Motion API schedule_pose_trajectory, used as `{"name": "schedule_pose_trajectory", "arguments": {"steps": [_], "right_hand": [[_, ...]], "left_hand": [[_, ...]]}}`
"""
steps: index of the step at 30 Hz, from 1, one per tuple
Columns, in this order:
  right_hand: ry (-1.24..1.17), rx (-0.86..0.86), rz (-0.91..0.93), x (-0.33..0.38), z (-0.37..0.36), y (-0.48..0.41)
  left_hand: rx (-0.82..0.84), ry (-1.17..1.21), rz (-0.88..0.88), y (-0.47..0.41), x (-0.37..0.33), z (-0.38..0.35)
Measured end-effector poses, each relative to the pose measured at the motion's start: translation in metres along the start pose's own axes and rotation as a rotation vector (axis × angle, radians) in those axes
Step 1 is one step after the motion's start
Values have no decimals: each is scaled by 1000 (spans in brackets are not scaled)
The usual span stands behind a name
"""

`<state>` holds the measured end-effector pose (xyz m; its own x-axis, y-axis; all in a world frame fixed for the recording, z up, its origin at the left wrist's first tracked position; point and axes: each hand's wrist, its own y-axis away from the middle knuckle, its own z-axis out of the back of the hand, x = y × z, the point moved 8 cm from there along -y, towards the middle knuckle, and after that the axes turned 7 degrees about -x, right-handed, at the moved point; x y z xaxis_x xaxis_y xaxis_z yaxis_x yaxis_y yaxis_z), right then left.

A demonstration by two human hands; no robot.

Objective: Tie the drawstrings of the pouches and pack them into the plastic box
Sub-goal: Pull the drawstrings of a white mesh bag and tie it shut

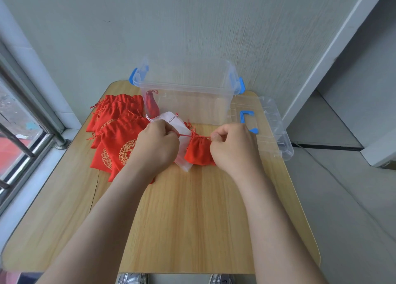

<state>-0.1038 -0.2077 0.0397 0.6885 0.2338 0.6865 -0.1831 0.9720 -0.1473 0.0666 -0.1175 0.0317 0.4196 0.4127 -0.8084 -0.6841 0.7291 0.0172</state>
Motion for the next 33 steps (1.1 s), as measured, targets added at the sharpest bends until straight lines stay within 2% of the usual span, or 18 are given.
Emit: {"name": "schedule_pose_trajectory", "arguments": {"steps": [5, 10, 13, 16, 21, 28, 33], "right_hand": [[103, 33, 13, 4, 4, 4], [-243, 224, -123, -4, -13, 6], [-338, 247, -152, -4, -15, 5], [-391, 255, -170, -2, -14, 4], [-429, 285, -173, -1, -15, 5], [-399, 208, -173, -5, -18, 0], [-418, 155, -127, -2, -13, -1]], "left_hand": [[56, 8, 16, 2, 3, -4], [161, 76, 144, 9, 7, -12], [246, 84, 186, 13, 4, -19], [291, 75, 136, 14, -2, -23], [264, 63, -54, 11, -8, -24], [170, 110, 2, 8, -7, -16], [138, 139, -20, 9, -13, -14]]}}
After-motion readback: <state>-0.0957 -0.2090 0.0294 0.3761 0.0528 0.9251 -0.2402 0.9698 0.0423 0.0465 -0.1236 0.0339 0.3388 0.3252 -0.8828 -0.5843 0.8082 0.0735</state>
